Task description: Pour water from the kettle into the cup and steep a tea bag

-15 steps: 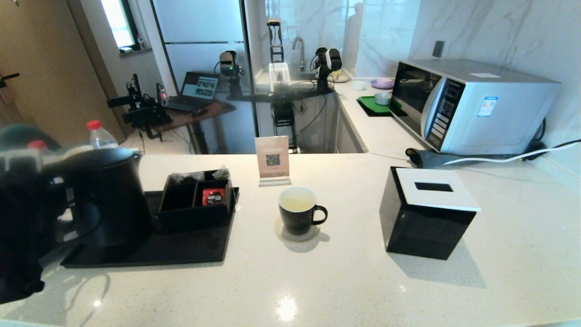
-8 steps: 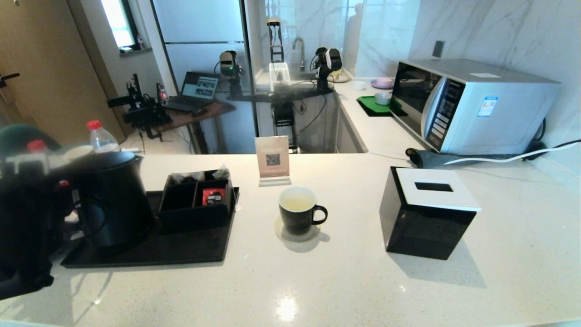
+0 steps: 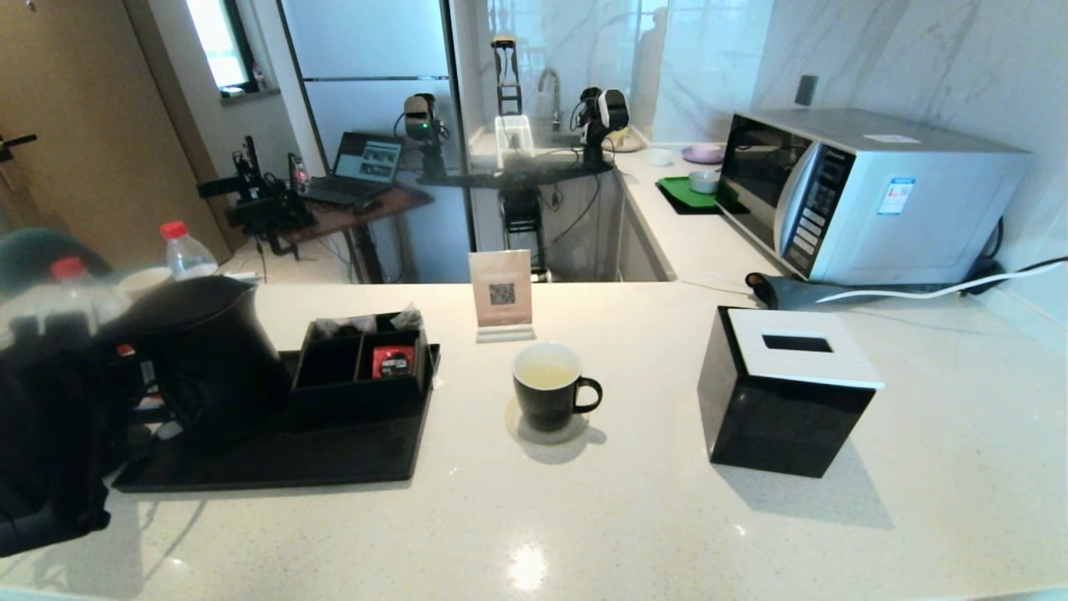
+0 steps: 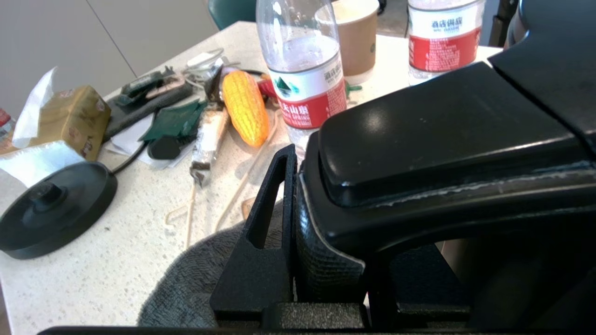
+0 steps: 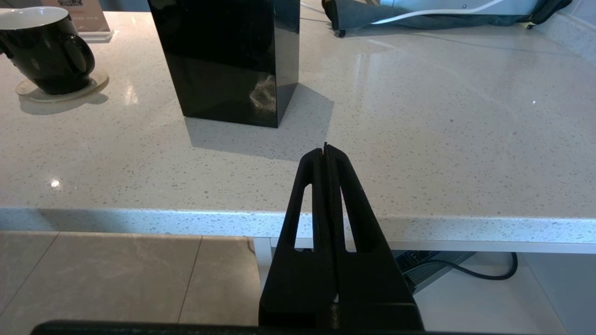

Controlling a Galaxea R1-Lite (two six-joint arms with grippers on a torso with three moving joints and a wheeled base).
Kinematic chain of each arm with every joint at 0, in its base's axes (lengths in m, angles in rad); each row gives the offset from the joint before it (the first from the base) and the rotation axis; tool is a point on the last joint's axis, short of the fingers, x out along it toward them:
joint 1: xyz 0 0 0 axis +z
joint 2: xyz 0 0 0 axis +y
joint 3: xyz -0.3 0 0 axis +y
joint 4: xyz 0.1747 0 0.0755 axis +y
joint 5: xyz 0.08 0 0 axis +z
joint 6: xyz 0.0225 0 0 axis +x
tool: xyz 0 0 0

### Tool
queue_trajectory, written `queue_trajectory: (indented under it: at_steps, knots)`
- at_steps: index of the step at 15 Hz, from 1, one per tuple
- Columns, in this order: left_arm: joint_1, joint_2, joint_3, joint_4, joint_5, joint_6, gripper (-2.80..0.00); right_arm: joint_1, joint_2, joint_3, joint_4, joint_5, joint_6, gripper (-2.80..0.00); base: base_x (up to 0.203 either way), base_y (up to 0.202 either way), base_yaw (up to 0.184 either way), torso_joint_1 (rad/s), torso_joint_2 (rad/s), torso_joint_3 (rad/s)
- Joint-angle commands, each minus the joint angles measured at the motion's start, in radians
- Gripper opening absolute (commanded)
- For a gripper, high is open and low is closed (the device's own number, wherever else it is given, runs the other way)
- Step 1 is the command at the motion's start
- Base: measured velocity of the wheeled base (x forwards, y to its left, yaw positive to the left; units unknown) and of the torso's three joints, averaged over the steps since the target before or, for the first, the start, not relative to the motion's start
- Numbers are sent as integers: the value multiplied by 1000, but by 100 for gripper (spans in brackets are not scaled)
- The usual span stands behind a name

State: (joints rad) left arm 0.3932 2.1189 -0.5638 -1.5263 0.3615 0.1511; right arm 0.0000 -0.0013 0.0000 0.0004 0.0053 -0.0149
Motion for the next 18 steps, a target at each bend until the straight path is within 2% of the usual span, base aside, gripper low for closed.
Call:
queue_trajectory:
  at_steps: [1,6,7,18]
  knots:
    - [-1,15,18,-44,2,-2,-280,0,1,0,0,1,0,-280,0,0,0,0,0,0]
    - [-4,13,50,-44,3,-21,-280,0,1,0,0,1,0,-280,0,0,0,0,0,0]
    - [-5,13,54,-44,3,-21,0,0,1,0,0,1,0,-280,0,0,0,0,0,0]
    - [-12,-12,101,-44,2,-21,0,0,1,0,0,1,0,-280,0,0,0,0,0,0]
